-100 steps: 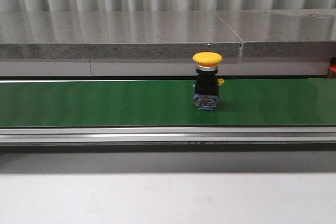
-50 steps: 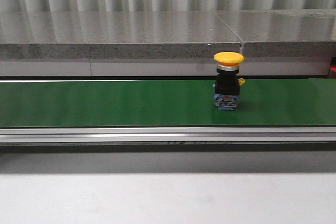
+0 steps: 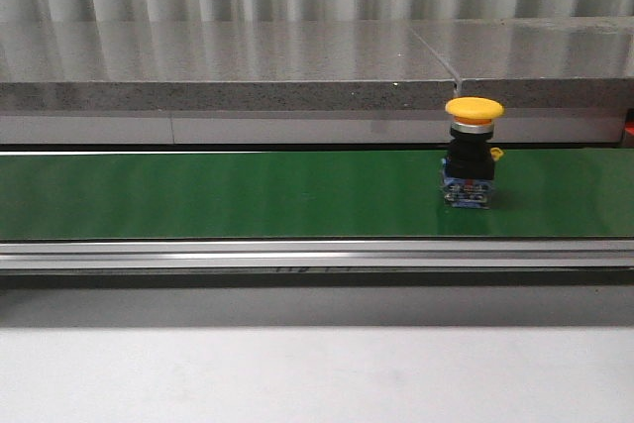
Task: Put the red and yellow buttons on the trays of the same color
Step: 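Open the right gripper and move it above the yellow button on the belt, then grasp the yellow button with the right gripper and lift it off the belt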
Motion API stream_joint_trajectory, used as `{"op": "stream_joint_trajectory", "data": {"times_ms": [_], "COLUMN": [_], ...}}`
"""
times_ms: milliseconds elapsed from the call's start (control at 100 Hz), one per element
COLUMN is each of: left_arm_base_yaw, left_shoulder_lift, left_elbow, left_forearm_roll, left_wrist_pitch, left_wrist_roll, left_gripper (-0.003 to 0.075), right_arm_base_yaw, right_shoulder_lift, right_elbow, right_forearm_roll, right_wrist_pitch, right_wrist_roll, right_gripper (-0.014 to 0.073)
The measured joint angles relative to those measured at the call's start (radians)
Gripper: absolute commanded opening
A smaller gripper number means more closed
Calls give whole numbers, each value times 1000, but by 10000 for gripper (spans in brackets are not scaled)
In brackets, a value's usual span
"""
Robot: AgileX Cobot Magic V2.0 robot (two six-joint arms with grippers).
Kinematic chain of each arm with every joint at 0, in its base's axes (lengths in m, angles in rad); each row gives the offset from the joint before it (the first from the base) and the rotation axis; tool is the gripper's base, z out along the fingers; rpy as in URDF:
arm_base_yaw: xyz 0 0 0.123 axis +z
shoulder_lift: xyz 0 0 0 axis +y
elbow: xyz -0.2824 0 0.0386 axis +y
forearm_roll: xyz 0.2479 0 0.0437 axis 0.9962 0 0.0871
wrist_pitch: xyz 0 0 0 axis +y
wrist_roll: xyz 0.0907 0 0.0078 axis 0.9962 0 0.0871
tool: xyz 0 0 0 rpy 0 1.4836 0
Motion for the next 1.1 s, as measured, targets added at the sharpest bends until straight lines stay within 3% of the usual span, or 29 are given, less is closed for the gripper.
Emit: {"op": "stream_joint_trajectory", "data": {"times_ms": [580,840,930,1100], "left_arm_base_yaw": [0,0,0,0], "left_shoulder_lift": [0,0,0,0], "left_elbow": [0,0,0,0], "left_forearm_roll": [0,0,0,0], "left_wrist_pitch": [0,0,0,0], "left_wrist_roll": [0,0,0,0], "left_gripper": [-20,-20,-20,-20], "right_arm_base_yaw": [187,206,207,207], "right_shoulder_lift": [248,333,357,386], "right_elbow": [1,1,1,1], "right_forearm_roll": [0,0,0,0], "right_wrist_pitch": [-201,-344,-375,-405], "right_wrist_roll": [-22,-24,-24,-25], "right_gripper": [636,622,537,237]}}
